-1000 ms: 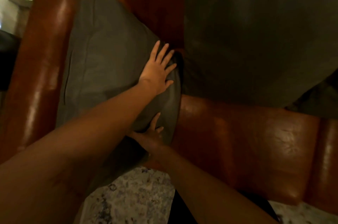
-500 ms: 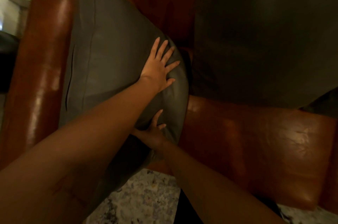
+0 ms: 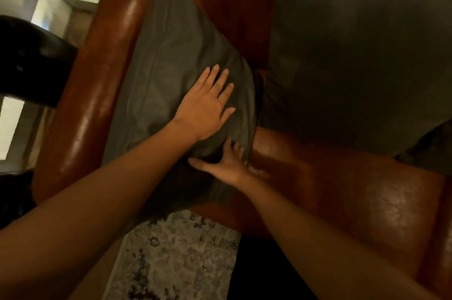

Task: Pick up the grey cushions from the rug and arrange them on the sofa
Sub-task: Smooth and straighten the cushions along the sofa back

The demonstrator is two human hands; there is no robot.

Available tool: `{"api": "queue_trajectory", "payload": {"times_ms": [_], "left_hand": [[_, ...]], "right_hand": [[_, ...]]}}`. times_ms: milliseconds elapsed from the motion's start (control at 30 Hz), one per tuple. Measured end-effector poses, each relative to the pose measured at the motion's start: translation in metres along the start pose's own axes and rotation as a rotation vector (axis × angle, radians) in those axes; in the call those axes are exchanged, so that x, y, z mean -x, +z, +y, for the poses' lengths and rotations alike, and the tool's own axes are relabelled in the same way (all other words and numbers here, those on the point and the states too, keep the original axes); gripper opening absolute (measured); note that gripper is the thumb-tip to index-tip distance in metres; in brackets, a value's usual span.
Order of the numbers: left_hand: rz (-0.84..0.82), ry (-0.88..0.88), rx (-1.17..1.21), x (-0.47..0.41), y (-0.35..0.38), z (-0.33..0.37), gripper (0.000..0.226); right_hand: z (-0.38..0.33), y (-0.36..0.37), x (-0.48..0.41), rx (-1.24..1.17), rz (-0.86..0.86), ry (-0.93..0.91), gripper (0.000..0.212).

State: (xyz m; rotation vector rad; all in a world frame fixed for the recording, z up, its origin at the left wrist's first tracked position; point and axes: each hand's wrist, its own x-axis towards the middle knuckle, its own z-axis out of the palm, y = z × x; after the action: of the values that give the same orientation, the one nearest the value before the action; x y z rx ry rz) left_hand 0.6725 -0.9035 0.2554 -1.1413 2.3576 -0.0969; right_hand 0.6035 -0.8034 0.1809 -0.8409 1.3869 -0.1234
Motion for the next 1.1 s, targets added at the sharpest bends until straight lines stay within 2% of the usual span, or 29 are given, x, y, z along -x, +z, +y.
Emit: {"api": "queue_trajectory", "payload": {"times_ms": [100, 200, 300, 433, 600, 800, 1100], "left_hand": [[0.079, -0.099, 0.071, 0.034, 0.005, 0.005, 0.076], [0.142, -0.169, -0.018, 0.066, 0.020, 0.022, 0.070], [0.080, -0.157, -0.145, 0.097, 0.045, 0.042, 0.071], [0.000, -0.215, -0.165, 0.116, 0.056, 0.046, 0.096], [0.014, -0.210, -0.191, 0.119, 0.066, 0.020, 0.117], [-0.006, -0.159, -0.211, 0.112, 0.074, -0.001, 0.118], [-0.032, -0.166, -0.120, 0.100, 0.080, -0.004, 0.118]], "right_hand": [[-0.009, -0.029, 0.006, 0.319, 0.129, -0.169, 0.144], [-0.026, -0.058, 0.009, 0.567, 0.223, -0.370, 0.145], [-0.050, -0.074, 0.015, 0.867, 0.329, -0.511, 0.143], [-0.073, -0.076, 0.012, 1.131, 0.388, -0.640, 0.148], [-0.092, -0.067, -0.007, 1.198, 0.316, -0.665, 0.150], [-0.107, -0.057, -0.035, 1.168, 0.264, -0.655, 0.153], [-0.109, -0.057, -0.049, 1.173, 0.286, -0.656, 0.152]]}}
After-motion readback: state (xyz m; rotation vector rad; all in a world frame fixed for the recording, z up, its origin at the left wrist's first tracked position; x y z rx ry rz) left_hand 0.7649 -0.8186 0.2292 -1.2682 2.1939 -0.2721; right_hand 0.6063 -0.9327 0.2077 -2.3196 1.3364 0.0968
